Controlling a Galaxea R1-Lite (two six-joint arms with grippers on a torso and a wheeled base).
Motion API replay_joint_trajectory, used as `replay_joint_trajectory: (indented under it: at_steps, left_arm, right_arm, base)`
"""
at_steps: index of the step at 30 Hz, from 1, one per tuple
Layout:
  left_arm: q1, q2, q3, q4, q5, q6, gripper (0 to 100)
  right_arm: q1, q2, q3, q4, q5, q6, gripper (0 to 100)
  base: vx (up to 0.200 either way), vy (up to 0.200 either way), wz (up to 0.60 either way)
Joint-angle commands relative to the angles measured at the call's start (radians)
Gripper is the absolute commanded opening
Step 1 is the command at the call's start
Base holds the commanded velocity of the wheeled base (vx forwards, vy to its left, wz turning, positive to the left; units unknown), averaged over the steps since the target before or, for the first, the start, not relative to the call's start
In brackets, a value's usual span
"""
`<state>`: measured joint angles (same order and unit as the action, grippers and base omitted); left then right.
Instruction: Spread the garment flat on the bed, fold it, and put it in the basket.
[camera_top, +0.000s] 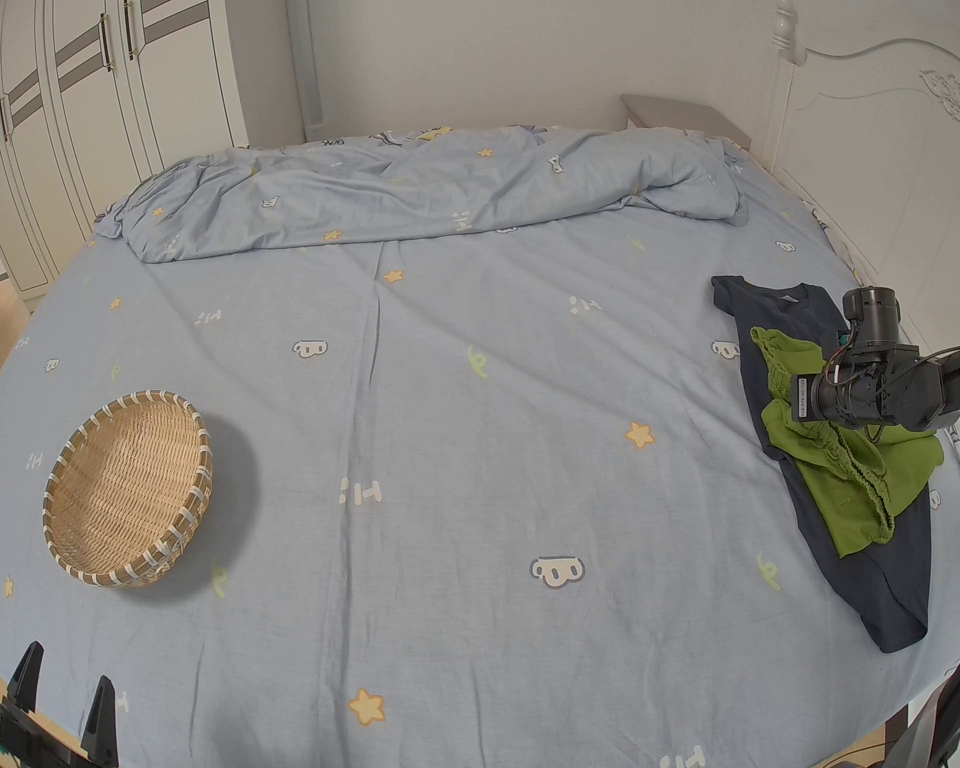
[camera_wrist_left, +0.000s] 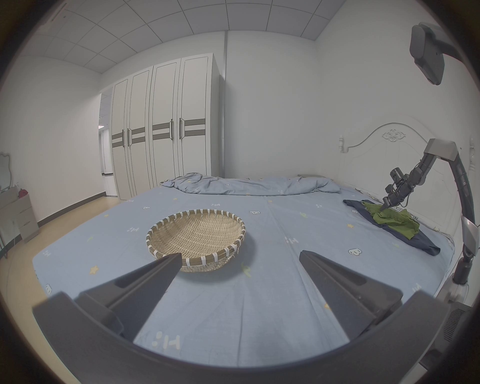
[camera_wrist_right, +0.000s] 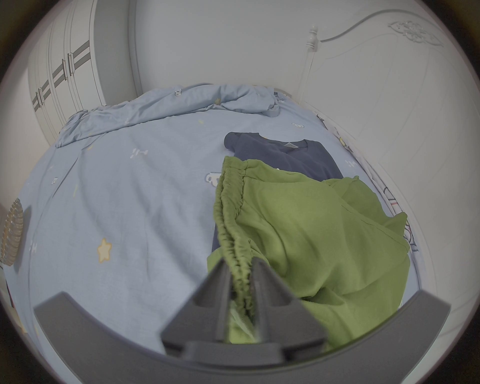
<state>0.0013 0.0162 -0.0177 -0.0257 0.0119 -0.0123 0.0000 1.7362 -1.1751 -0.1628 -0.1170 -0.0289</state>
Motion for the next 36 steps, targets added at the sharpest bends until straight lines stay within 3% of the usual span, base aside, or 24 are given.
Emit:
replay_joint_trajectory:
  at_steps: [1,7,10,15,17,18,19,21,22,28,32,36]
  left_arm:
    - [0.0,-0.016,0.018,0.0,0.0,0.0,100]
    - [0.0,-0.016,0.018,0.0,0.0,0.0,100]
    - [0.0,-0.016,0.018,0.0,0.0,-0.001,100]
    - [0.0,-0.016,0.018,0.0,0.0,0.0,100]
    - [0.0,-0.016,0.018,0.0,0.0,0.0,100]
    - [0.0,-0.016,0.018,0.0,0.0,0.0,100]
    - [0.0,-0.016,0.018,0.0,0.0,0.0,100]
    - [0.0,-0.016,0.018,0.0,0.0,0.0,100]
    - [0.0,-0.016,0.018,0.0,0.0,0.0,100]
    - [0.0,-0.016,0.018,0.0,0.0,0.0,100]
    - [0.0,-0.016,0.018,0.0,0.0,0.0,100]
    - [0.0,-0.016,0.018,0.0,0.0,0.0,100]
  right_arm:
    - [-0.003,-0.004,0.0,0.002,0.0,0.0,0]
    - [0.005,-0.015,-0.003,0.011,0.0,0.011,0]
    - [0.048,-0.095,-0.034,0.129,0.0,0.052,0]
    - [0.212,-0.204,-0.147,0.422,0.002,0.181,0]
    - [0.304,-0.239,-0.181,0.497,0.002,0.216,0]
    - [0.31,-0.241,-0.182,0.5,0.002,0.218,0]
    - [0.382,-0.259,-0.196,0.528,0.002,0.245,0]
    - [0.428,-0.267,-0.201,0.537,0.0,0.262,0]
    - [0.503,-0.268,-0.213,0.539,0.0,0.294,0]
    - [0.672,-0.236,-0.293,0.534,0.002,0.4,0]
    - [0.775,-0.221,-0.339,0.526,0.002,0.434,0]
    - [0.828,-0.199,-0.385,0.497,-0.01,0.471,0]
  base:
    - [0.0,0.0,0.0]
    - [0.0,0.0,0.0]
    - [0.0,0.0,0.0]
    - [0.0,0.0,0.0]
    - [0.0,0.0,0.0]
    - [0.0,0.0,0.0]
    - [0.0,0.0,0.0]
    - [0.0,0.0,0.0]
    - [0.0,0.0,0.0]
    - [0.0,0.0,0.0]
    - [0.0,0.0,0.0]
    - [0.0,0.0,0.0]
